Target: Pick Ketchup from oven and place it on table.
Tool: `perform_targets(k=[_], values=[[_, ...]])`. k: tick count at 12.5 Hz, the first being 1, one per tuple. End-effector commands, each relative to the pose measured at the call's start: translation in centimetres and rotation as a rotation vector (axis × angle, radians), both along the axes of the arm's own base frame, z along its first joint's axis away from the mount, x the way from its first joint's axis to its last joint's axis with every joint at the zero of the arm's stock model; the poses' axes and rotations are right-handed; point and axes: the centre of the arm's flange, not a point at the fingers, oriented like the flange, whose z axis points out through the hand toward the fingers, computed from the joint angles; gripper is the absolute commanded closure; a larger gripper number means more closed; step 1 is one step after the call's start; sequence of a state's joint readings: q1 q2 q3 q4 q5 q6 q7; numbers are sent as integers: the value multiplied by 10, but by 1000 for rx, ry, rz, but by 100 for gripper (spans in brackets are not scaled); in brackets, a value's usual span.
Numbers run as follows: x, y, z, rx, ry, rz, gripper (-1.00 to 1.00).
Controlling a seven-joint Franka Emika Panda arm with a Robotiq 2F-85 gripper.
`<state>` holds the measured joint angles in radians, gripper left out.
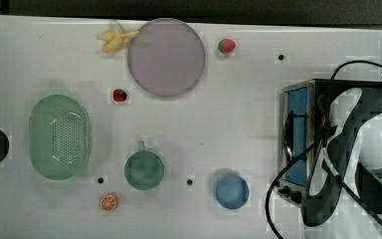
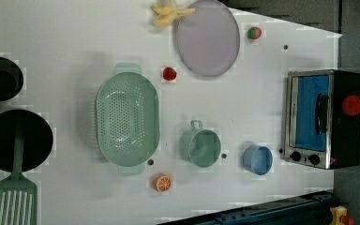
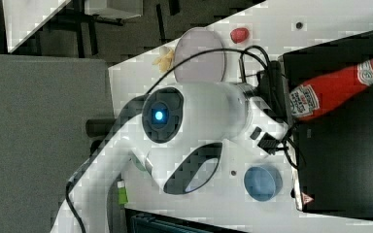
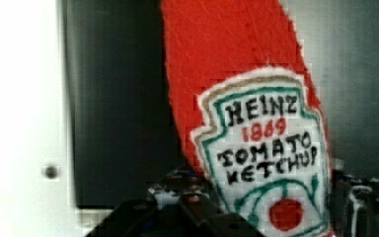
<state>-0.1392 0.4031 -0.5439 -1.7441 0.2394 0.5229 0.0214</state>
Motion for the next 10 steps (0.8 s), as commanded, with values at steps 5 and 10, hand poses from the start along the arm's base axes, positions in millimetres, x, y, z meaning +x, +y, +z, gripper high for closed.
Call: perform_targets(k=[5, 10], values=[[22, 86, 149, -79, -74, 290, -26], [32, 243, 188, 44, 0, 570, -26]])
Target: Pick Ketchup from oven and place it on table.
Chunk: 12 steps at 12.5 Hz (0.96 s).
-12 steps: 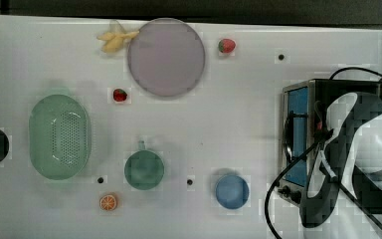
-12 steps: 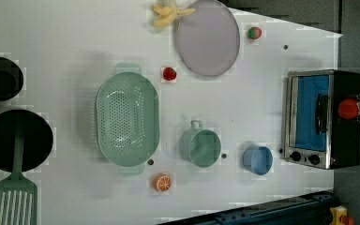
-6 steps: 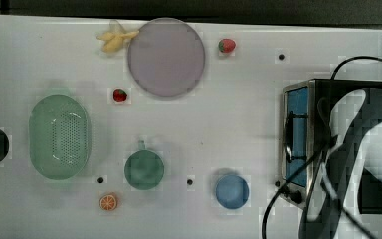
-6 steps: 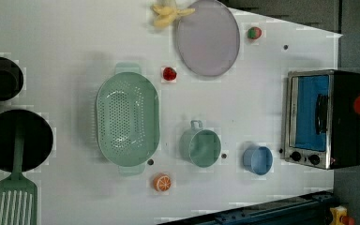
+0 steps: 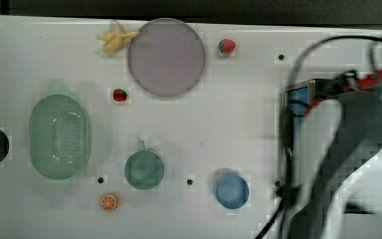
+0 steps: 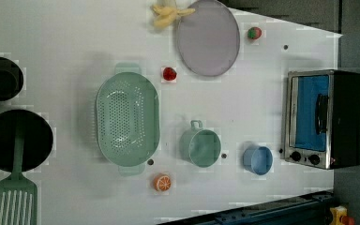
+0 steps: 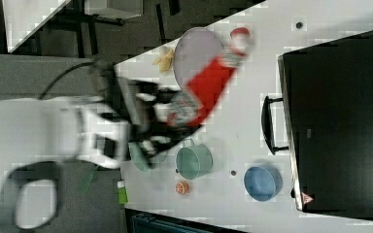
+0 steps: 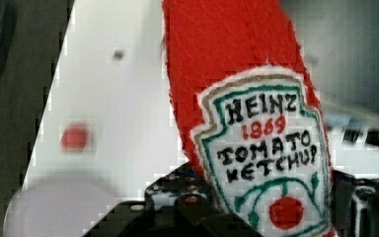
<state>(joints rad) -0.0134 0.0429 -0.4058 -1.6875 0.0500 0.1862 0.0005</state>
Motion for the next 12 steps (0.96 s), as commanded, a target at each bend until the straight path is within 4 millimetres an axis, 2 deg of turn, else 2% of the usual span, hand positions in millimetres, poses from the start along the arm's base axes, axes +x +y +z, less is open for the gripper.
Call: perform_targets(k=[1, 3, 6, 9, 12], values=[[32, 122, -3, 26, 41, 260, -26], [34, 165, -18, 30, 73, 336, -26], [27, 200, -69, 47, 147, 393, -26], [22, 205, -125, 38, 126, 390, -26], [3, 204, -200, 39, 169, 381, -26]])
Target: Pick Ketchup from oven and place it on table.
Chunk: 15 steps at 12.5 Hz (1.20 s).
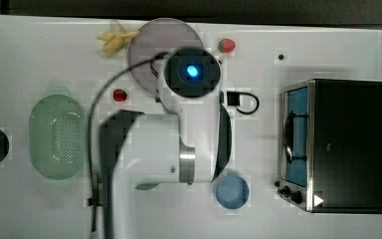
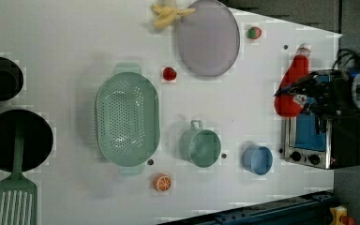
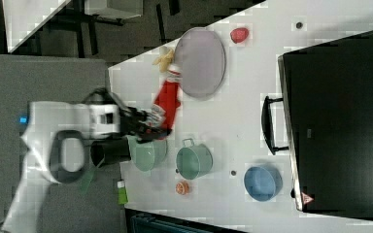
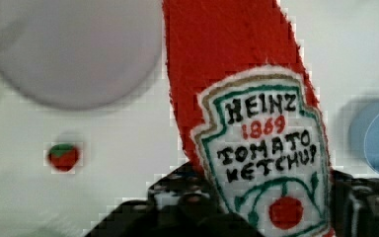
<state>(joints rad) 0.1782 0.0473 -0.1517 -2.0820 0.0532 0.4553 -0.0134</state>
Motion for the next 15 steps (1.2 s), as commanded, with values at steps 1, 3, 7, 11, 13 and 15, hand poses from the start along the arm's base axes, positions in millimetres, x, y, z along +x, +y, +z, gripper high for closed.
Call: perform_targets(k=[1, 3, 7, 11, 13, 15], values=[[-13, -43, -58, -13, 52, -65, -26], [-18, -46, -101, -26, 46, -72, -26], [-18, -42, -177, -49, 58, -68, -26], [-14, -38, -204, -52, 18, -74, -73], [-5, -36, -188, -47, -16, -72, -100], [7, -36, -152, -38, -62, -84, -100]])
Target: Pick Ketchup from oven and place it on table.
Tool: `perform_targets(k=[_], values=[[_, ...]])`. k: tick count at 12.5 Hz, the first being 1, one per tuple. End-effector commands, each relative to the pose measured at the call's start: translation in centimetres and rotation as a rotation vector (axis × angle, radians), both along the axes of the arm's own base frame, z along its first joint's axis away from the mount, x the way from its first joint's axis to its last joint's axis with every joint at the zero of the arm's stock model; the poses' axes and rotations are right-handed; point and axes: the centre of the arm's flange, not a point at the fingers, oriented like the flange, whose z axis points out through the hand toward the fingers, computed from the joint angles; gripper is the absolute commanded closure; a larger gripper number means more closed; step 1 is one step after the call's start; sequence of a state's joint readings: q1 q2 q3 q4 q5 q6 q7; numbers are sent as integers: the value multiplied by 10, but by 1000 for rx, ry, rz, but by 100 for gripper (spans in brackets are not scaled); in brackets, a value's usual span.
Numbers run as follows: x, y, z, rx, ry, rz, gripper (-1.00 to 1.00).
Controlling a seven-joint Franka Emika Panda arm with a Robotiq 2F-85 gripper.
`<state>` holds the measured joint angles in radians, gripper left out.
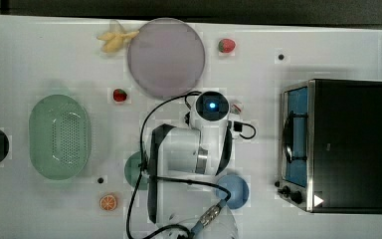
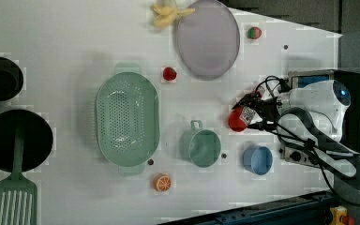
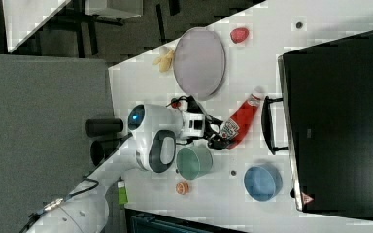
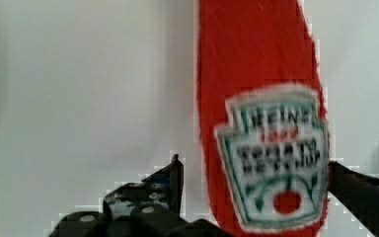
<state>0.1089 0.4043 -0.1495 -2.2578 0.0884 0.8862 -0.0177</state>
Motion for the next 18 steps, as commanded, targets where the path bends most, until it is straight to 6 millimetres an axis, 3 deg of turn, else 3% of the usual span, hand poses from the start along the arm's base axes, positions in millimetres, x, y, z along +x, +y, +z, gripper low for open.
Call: perform_targets(k=[1, 7, 10, 14, 18], values=[[42, 8, 102, 11, -184, 20, -100], [68, 11, 289, 51, -280, 36, -100], [75, 14, 352, 51, -298, 52, -100], [66, 14, 401, 59, -217, 59, -100], [53, 4, 428, 64, -141, 47, -100]])
